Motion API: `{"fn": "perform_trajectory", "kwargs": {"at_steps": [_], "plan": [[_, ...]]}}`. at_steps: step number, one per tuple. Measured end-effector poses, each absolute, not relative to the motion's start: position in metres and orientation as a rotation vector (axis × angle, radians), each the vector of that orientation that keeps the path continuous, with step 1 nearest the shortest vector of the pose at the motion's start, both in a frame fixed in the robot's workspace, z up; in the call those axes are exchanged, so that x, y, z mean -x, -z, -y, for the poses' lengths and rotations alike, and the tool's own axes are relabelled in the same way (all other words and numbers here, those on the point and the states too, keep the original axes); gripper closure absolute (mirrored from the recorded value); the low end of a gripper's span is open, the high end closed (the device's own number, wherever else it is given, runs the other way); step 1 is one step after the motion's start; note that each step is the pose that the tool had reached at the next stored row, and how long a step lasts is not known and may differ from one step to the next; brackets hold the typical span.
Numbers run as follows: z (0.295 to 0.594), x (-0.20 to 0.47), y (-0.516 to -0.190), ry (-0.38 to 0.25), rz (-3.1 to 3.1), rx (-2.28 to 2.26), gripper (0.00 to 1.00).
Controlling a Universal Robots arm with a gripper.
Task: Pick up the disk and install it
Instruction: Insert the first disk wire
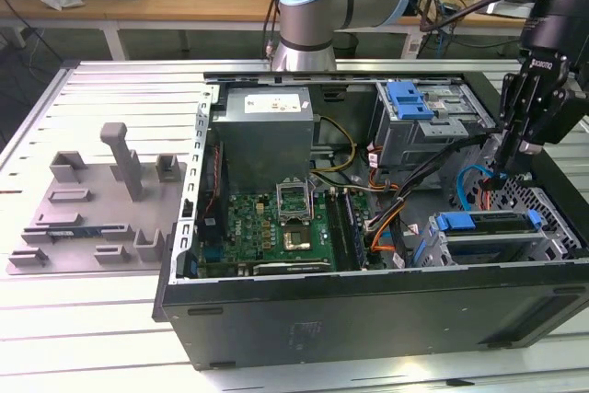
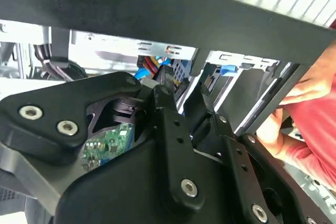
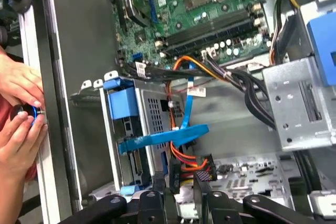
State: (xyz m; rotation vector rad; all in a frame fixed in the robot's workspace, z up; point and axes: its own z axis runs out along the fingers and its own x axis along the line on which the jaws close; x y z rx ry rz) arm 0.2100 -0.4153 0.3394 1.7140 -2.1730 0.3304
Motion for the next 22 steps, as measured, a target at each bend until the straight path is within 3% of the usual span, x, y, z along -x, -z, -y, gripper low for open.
{"fn": "perform_trajectory", "kwargs": {"at_steps": [22], "plan": [[0.4145,-0.2028,-0.3374,-0.346,2.175,-1.698,0.65]]}}
